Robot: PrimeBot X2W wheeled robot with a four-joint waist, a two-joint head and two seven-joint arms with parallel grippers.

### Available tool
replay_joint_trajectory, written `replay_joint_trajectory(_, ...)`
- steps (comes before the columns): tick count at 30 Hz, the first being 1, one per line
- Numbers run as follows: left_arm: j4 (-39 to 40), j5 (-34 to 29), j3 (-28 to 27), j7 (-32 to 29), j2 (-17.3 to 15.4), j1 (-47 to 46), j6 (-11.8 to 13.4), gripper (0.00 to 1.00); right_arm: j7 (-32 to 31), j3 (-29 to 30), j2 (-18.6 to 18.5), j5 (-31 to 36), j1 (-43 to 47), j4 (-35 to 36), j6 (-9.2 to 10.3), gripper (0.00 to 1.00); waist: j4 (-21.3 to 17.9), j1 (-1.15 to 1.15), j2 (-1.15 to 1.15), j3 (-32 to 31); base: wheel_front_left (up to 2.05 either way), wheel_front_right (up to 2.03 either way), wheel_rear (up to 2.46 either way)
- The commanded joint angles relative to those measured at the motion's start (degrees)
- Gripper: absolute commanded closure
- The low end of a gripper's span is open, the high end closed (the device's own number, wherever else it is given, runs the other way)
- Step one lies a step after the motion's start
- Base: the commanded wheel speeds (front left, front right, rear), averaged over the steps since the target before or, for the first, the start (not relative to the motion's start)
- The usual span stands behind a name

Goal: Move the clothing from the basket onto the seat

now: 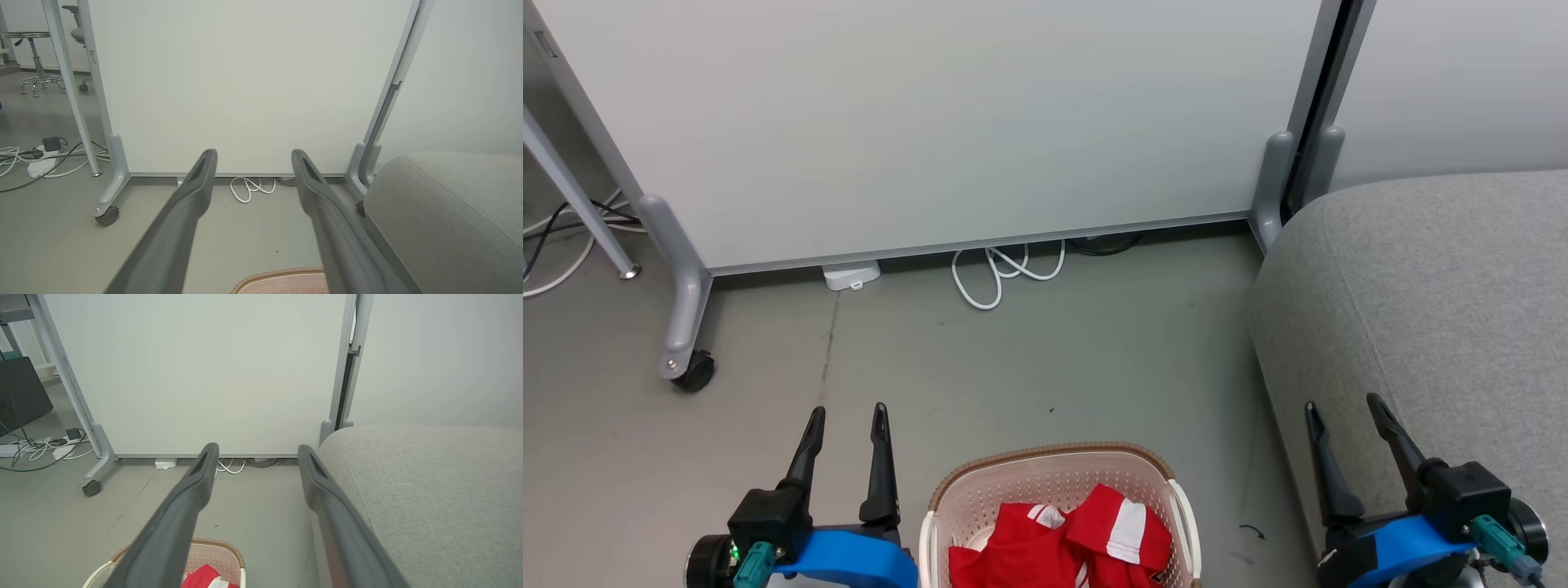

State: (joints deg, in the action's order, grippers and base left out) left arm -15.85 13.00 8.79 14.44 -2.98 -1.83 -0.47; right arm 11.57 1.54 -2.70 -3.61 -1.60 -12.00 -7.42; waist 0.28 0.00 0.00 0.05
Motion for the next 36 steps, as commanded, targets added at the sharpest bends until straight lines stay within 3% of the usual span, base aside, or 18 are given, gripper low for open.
replay_joint_trajectory(1,-0.01,-0.84,0.15,0.43,0.0,-0.39,0.26,0.0,0.41,0.03,-0.31,0.97,0.29,0.11,-0.12,0.0,-0.01,0.0,0.0,-0.02,0.0,0.0,0.0)
replay_joint_trajectory(24,0.0,-2.0,-0.39,0.85,0.1,0.18,0.04,0.0,1.6,-0.62,-0.31,1.58,0.16,0.0,-0.12,0.0,-0.53,0.0,0.0,0.64,0.0,0.0,0.0)
replay_joint_trajectory(31,-1.84,-2.2,-0.05,0.83,0.1,-2.29,-0.42,0.0,1.63,-3.16,-0.31,1.59,-2.45,1.04,-0.08,0.0,-4.07,0.0,0.0,5.12,0.0,0.0,0.0)
replay_joint_trajectory(36,-8.14,-3.26,0.99,0.72,-0.83,-6.85,-1.49,0.0,1.8,-5.25,-0.28,1.32,-5.32,2.08,-0.08,0.0,-8.25,0.0,0.0,11.52,0.0,0.0,0.0)
